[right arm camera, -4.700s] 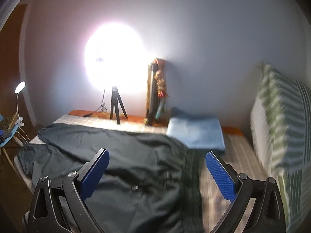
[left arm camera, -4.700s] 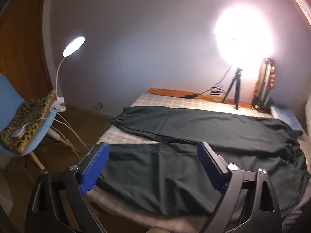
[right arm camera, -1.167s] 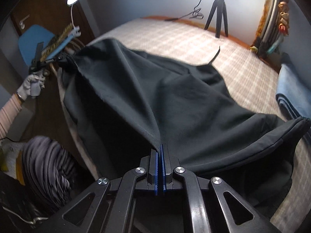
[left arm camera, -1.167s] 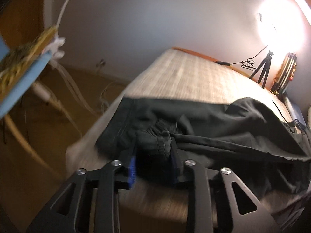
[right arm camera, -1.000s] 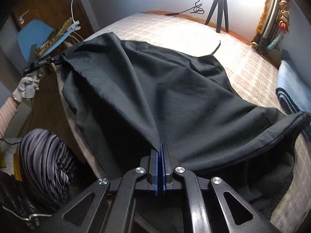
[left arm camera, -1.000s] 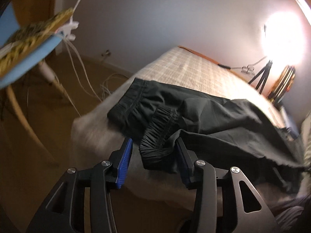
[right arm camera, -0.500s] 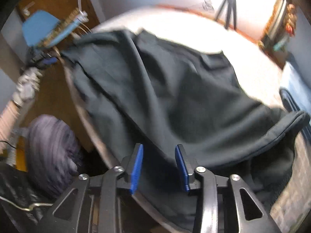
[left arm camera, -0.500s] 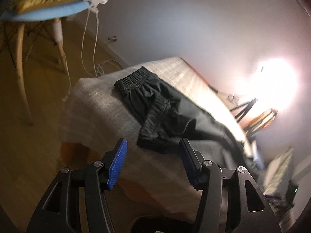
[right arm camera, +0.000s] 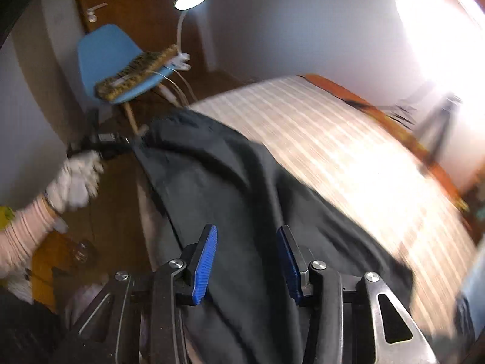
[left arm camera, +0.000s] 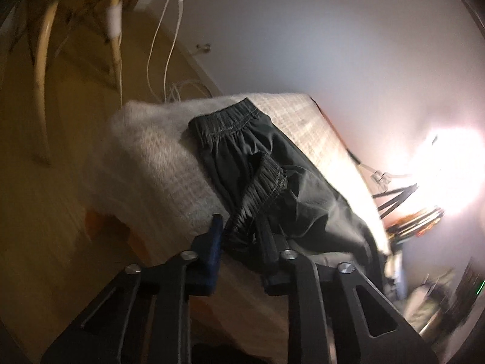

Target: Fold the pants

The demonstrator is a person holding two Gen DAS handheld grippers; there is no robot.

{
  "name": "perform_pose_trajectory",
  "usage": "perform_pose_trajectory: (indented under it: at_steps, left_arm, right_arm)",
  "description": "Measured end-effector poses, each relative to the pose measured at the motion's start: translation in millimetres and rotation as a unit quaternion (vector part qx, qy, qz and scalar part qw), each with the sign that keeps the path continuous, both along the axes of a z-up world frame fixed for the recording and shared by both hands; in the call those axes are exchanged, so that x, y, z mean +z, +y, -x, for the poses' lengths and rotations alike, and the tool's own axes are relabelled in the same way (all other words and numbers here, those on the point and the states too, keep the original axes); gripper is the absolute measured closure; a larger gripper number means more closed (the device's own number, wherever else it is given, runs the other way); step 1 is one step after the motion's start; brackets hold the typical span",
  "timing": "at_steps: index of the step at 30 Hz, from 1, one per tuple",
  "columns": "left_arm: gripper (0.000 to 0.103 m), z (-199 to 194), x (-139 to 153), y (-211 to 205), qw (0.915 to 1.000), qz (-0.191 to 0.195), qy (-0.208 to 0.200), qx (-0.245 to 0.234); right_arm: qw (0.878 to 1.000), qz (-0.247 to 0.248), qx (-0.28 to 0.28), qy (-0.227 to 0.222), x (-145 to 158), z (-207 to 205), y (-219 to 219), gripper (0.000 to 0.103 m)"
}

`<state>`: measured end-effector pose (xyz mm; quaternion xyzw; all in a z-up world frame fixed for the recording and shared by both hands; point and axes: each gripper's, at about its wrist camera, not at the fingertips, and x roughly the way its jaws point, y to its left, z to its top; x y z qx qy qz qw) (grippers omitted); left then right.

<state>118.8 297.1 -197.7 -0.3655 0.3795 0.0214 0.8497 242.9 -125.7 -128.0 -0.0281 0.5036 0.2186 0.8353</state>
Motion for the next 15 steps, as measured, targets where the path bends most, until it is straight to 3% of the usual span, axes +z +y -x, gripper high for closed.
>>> perform_pose_trajectory:
  at_steps: [3, 7, 10, 15]
  left_arm:
    - [0.091, 1.1, 5.5, -6.8, 0.9982, -0.058, -0.01, -0.015]
    - [0.091, 0.7, 3.3, -13.5, 0.9951, -0.093, -0.013, -0.032]
    - [0.091, -1.2, 1.8, -20.0, 0.9906, -0.128, -0.017, -0.044]
    - [0.091, 1.0, 1.1, -20.3, 0.987, -0.148, -0.027, -0.056]
  right_arm:
    - [0.999, -0.015, 0.037, 0.0, -8.8, -53.6, 51.1, 0.058]
    - [0.993, -0.084, 0.081, 0.035, -25.7, -115.7, 114.1, 0.056]
    - [0.985, -0.107, 0.119, 0.056, -44.2, -150.9, 170.9, 0.054]
    - [0.974, -0.099, 0.179, 0.092, -84.6, -179.1, 245.6, 0.054]
